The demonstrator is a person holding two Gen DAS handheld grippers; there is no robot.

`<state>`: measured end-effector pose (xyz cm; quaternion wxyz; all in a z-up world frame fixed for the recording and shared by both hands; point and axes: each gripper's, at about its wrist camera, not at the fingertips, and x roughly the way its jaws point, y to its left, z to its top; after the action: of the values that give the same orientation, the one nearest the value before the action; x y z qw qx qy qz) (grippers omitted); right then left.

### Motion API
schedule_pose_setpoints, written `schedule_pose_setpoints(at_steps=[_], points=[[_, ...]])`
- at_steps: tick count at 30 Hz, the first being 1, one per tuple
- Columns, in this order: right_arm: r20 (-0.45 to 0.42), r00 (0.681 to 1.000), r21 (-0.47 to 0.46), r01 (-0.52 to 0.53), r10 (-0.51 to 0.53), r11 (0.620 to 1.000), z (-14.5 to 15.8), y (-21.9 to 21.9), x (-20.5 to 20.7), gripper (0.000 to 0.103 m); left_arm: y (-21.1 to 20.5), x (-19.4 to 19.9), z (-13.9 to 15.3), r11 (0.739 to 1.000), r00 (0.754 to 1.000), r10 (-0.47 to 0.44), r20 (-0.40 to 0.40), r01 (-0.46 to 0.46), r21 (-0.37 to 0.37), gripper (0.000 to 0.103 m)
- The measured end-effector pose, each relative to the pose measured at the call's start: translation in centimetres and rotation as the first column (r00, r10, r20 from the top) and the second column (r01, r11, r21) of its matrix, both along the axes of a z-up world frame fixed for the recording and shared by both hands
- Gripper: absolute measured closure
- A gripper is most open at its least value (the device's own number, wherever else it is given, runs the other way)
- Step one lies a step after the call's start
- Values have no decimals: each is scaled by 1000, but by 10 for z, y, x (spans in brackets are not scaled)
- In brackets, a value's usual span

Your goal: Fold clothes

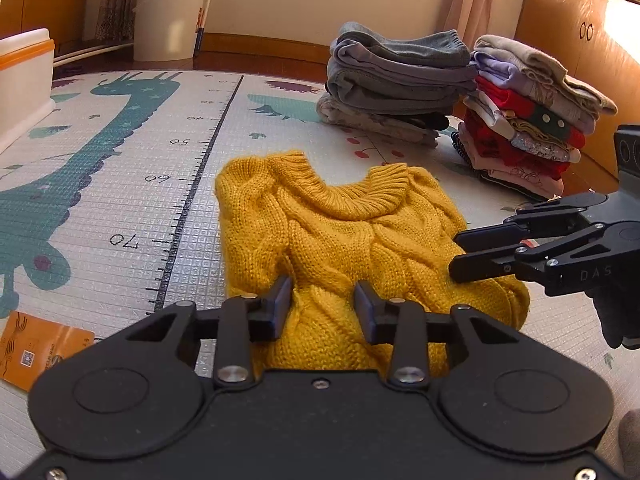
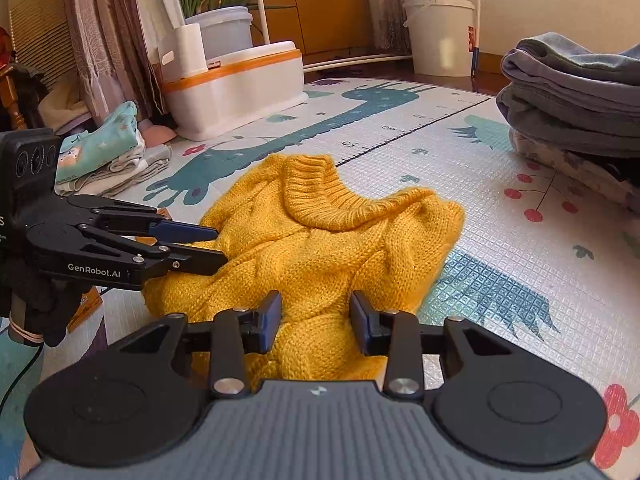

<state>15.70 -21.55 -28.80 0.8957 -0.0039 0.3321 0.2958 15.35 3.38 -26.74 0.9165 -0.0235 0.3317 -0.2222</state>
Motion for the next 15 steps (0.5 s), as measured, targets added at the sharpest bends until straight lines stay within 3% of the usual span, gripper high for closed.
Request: schedule_pose_setpoints(at_steps=[3, 5, 10, 15], points=[[6, 1000, -8, 22, -22, 1000, 2, -1, 16, 66, -11, 7, 31, 998, 996, -11, 88, 5, 59, 67], [10, 999, -13, 38, -37, 999, 4, -1, 27, 66, -19, 28, 35, 994, 994, -28, 102, 18, 104, 67], [21, 997, -26, 75, -75, 997, 7, -2, 55, 66, -17, 68, 9, 994, 1000, -21, 18, 19, 106, 67], [-24, 993, 25, 114, -113, 993, -6, -10, 71, 63, -17, 66, -11, 997, 1000, -10, 1, 10, 82, 66]])
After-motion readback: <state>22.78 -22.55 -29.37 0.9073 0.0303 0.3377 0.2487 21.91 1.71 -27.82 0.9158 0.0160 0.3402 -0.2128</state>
